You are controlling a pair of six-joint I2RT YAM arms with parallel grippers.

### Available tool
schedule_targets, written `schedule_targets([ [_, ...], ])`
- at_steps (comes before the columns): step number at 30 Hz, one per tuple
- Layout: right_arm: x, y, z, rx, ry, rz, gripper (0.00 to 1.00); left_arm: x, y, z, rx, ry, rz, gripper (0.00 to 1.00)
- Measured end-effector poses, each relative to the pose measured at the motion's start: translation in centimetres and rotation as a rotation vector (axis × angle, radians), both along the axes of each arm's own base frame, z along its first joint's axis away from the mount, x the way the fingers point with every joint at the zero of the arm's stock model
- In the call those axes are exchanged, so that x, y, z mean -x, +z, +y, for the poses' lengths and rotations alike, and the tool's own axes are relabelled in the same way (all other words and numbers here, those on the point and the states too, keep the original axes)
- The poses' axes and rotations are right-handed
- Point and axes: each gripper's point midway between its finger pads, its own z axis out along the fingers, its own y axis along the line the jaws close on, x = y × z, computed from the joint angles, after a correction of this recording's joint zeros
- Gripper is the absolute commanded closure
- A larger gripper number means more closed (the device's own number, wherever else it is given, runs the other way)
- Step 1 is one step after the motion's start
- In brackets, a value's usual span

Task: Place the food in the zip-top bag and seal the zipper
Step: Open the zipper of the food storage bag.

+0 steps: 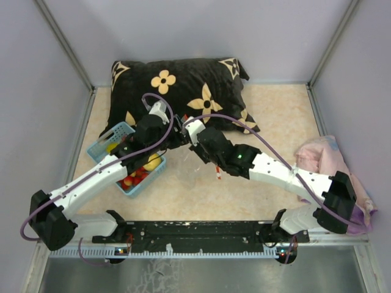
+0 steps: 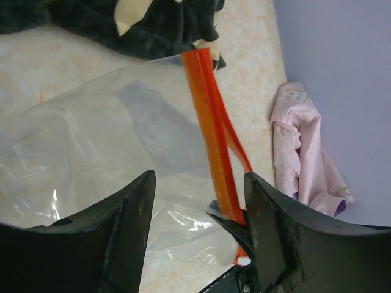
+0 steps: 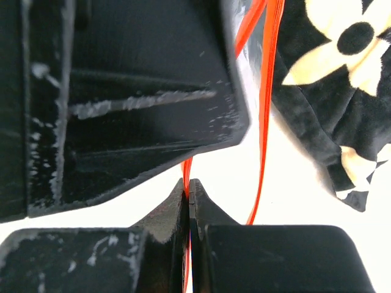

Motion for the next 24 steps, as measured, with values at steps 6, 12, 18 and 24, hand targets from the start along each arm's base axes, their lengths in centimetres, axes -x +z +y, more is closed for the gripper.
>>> schedule_targets([
  [6,-0.3,-0.2,0.1,0.007,-0.022,-0.007,1.00,0.4,-2.4,0.7,-0.042,0.017,0.042,0.53],
  [12,-0.1,-0.1,0.5,0.001,-0.012,-0.010,0.99,0.8,-2.7,1.2,-0.050,0.023,0.042,0.85],
  [18,0.3,0.0,1.4,-0.030,0.024,0.007,0.86,0.9,-2.7,1.6,-0.052,0.030,0.037,1.00],
  [24,1.7,0.1,2.6,-0.063,0.107,0.064,0.59,0.8,-3.3,2.5,-0.058,0.045,0.044,1.00],
])
